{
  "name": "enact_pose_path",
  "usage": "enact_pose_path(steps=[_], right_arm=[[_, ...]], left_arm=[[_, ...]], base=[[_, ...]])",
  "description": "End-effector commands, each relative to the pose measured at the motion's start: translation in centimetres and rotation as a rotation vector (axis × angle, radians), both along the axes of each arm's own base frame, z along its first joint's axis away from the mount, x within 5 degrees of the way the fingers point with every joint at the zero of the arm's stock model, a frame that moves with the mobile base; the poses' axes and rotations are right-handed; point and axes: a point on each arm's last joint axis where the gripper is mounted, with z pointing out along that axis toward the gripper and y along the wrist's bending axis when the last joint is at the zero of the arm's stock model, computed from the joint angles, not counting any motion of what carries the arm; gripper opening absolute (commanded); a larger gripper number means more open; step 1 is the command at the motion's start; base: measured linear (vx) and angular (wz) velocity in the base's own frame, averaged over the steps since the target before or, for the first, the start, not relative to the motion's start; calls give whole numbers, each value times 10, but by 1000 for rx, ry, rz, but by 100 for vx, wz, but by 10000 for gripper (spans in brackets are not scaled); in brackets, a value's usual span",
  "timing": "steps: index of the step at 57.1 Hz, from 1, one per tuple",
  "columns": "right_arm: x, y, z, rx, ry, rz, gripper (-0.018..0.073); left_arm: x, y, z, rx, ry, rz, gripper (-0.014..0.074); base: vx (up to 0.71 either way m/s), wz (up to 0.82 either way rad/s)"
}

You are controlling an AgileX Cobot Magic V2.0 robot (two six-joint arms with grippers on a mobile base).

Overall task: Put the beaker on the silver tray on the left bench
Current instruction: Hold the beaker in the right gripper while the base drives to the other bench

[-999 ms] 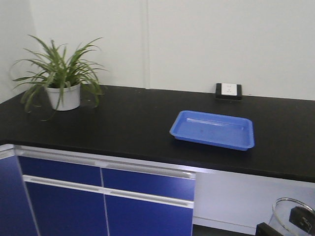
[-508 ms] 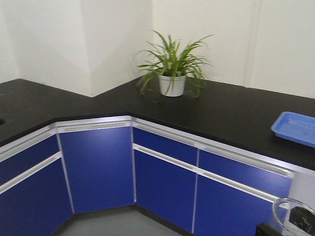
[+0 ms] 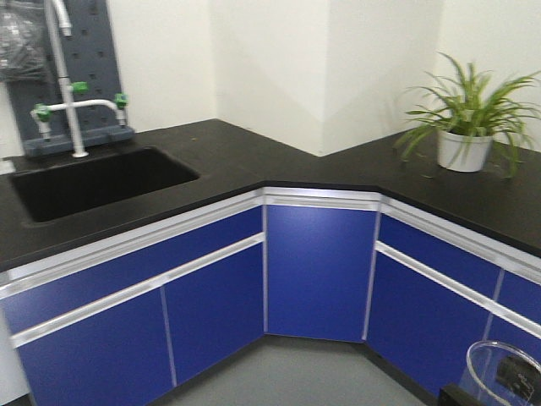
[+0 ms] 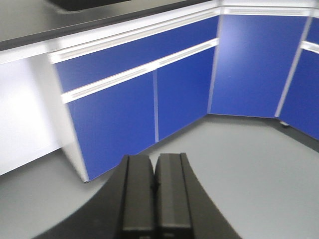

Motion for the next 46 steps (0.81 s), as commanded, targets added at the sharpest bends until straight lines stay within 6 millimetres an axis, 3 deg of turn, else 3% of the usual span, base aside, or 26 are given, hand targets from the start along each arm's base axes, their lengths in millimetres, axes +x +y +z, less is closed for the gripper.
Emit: enact_pose_path(steps=[1, 26, 46], right_arm=[[1, -2, 11, -13, -44, -23, -6], [1, -2, 11, -13, -44, -23, -6], [1, -2, 11, -13, -44, -23, -6]], left_arm=[[1, 0, -2, -8, -65, -5, 1], [1, 0, -2, -8, -65, -5, 1], [1, 0, -2, -8, -65, -5, 1]], base=[[-10, 42], [-6, 47], [7, 68]])
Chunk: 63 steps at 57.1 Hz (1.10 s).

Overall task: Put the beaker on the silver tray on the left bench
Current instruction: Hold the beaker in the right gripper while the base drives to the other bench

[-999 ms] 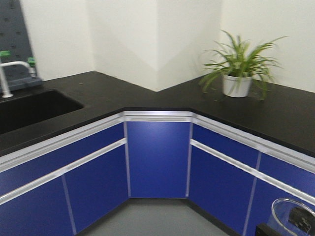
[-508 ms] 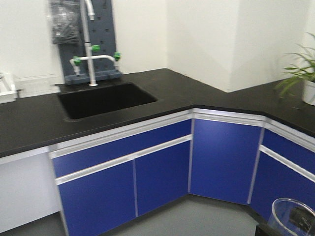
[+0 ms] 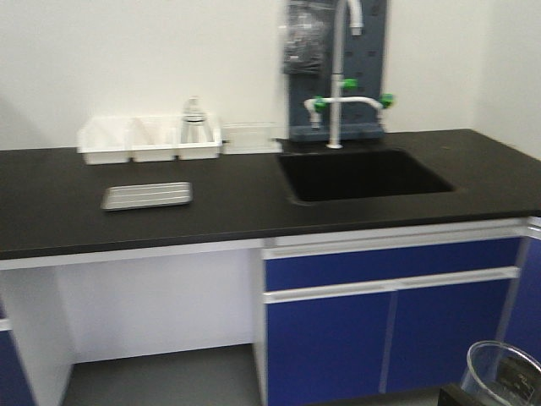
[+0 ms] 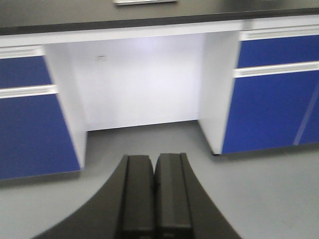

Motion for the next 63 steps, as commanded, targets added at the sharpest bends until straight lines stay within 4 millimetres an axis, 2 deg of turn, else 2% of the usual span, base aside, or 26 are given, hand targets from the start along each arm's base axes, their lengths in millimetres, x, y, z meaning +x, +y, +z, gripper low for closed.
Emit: enact_pose_path(steps=[1, 35, 63], right_arm=[[1, -2, 11, -13, -44, -23, -6], [1, -2, 11, -13, -45, -24, -6], [1, -2, 11, -13, -45, -24, -6]], left_arm=[[1, 0, -2, -8, -65, -5, 1], [1, 0, -2, -8, -65, -5, 1], [1, 0, -2, -8, -65, -5, 1]], base=[[15, 70], [23, 57], [39, 2]])
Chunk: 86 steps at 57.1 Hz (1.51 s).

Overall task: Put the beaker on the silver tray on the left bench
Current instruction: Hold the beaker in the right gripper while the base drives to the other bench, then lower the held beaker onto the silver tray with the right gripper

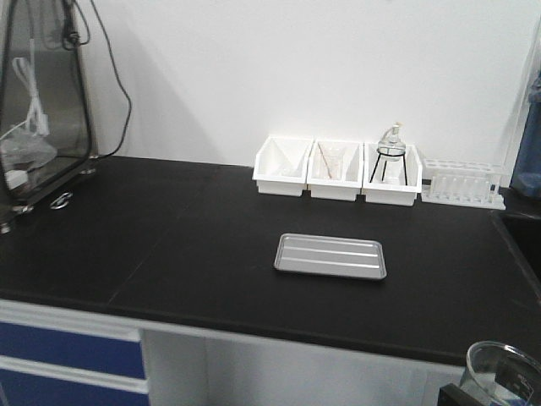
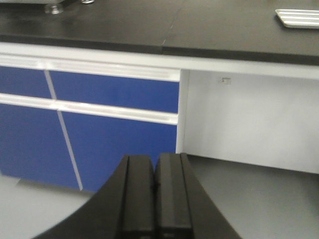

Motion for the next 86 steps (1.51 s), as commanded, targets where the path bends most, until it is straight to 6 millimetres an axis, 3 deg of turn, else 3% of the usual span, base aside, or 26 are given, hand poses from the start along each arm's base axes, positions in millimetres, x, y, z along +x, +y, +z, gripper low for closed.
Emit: enact_pose_path(steps=[1, 53, 86], right_arm=[[1, -2, 11, -13, -45, -24, -6], [1, -2, 11, -13, -45, -23, -6], [1, -2, 11, -13, -45, -23, -6]], left_arm=[[1, 0, -2, -8, -65, -5, 1], [1, 0, -2, -8, -65, -5, 1], [1, 0, -2, -8, -65, -5, 1]], base=[[43, -16], [40, -19], [14, -5]])
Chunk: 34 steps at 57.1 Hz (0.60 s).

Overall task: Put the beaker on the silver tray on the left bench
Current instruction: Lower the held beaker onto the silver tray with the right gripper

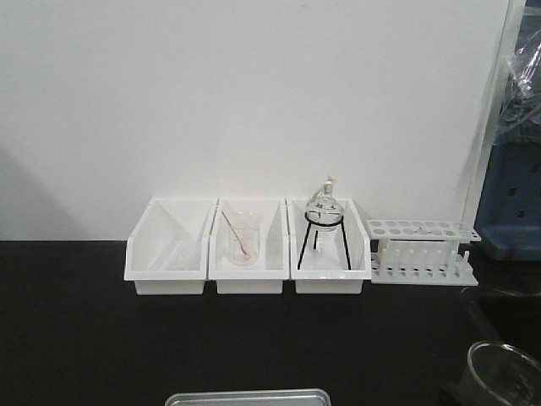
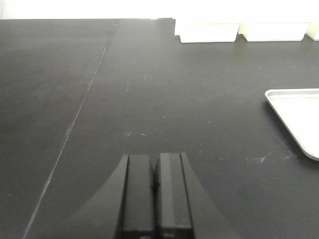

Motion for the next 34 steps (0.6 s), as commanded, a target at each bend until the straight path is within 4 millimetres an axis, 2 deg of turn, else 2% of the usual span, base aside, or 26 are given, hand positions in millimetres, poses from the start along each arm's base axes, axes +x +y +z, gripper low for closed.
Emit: enact_pose_path(steps=[1, 26, 34], right_arm=[[1, -2, 11, -13, -45, -23, -6], [1, -3, 11, -11, -44, -26, -6], [13, -6, 6, -22, -13, -99, -6]], left_arm=[[1, 0, -2, -8, -65, -5, 1], [1, 0, -2, -8, -65, -5, 1], [1, 0, -2, -8, -65, -5, 1]], base=[[3, -1], [0, 0], [0, 0]])
